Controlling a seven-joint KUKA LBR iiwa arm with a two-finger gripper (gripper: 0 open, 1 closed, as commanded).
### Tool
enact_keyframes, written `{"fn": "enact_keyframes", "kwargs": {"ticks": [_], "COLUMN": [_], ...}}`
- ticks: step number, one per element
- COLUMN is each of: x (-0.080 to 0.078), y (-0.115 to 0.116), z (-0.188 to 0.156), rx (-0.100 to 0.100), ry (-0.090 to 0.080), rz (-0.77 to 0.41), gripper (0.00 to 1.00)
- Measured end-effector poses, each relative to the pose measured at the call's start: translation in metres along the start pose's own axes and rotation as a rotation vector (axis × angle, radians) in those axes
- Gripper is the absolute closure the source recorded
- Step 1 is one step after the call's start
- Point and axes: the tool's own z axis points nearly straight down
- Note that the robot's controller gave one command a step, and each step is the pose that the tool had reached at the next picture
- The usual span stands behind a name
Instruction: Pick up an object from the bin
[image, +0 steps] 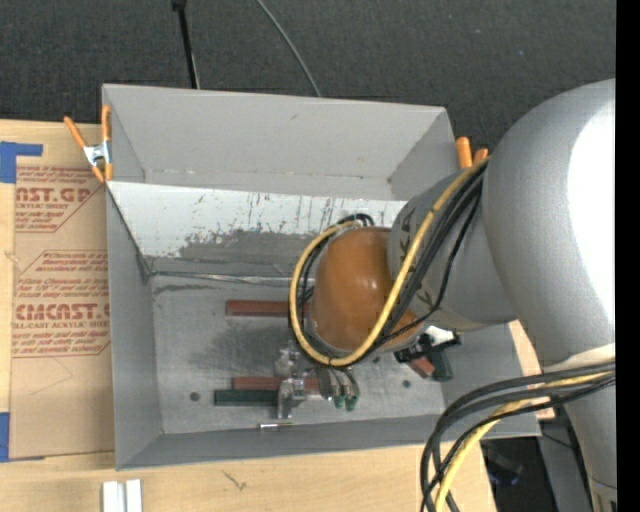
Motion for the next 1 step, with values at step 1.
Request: {"fn": "enact_keyframes", "kwargs": {"ticks": [1], "x": [-0.0047], "y": [-0.0241], "z": [-0.1768], "rx": [-0.001], "ry": [-0.014], "rz": [-0.017], "gripper": [1.00]}}
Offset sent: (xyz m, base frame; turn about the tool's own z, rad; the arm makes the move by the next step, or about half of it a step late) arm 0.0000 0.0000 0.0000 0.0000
